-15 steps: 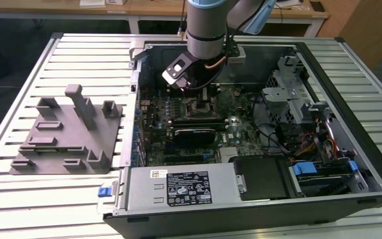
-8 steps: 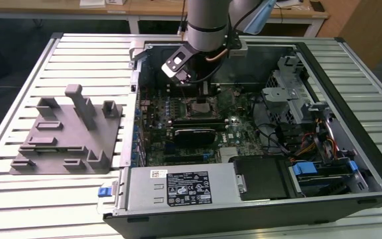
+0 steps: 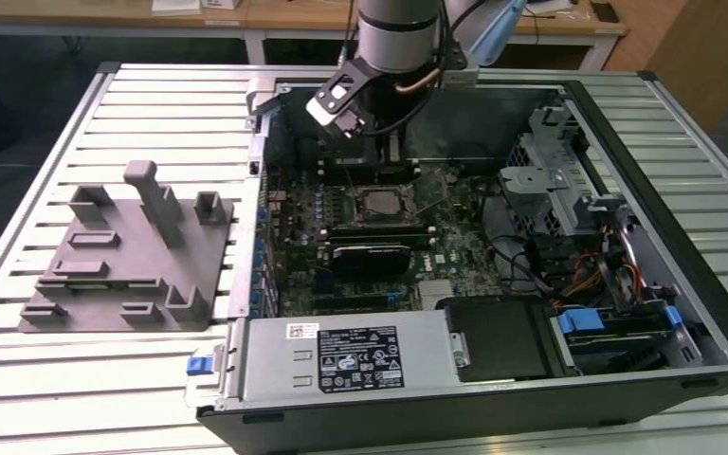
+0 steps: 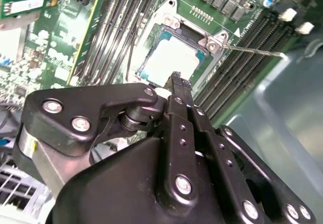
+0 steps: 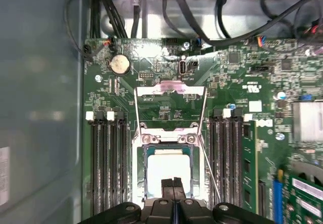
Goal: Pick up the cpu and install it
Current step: 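Place the cpu into insertion slot, then close the cpu cover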
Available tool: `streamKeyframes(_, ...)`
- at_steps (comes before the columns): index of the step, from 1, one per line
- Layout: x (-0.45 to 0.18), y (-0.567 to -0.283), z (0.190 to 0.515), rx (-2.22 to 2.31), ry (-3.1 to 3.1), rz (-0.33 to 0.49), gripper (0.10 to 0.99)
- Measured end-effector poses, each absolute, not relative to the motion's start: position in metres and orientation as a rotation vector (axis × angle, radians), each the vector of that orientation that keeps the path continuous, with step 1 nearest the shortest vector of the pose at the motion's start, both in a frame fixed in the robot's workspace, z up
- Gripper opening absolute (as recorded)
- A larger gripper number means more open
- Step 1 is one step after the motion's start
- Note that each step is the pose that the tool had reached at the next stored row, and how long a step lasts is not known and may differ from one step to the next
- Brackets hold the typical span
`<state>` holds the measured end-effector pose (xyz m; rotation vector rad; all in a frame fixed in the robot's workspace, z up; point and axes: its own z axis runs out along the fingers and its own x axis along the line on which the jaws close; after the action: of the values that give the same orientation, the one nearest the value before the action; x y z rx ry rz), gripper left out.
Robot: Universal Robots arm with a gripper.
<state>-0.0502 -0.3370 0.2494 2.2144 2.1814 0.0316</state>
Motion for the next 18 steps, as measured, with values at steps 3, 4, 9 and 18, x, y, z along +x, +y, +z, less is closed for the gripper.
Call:
streamKeyframes(3,-0.0502,-0.337,0.2565,2.214,2.181,0.032,0.106)
streamKeyframes(4,-0.0502,-0.337,0.258,2.214,2.181,0.032,0.106)
streamKeyframes(9,-0.0502,-0.337,0.2583,2.215,2.183,0.034,0.106)
streamKeyframes(18,-0.0502,-0.337,0.2583,2.221,2.187,0.045,0.106)
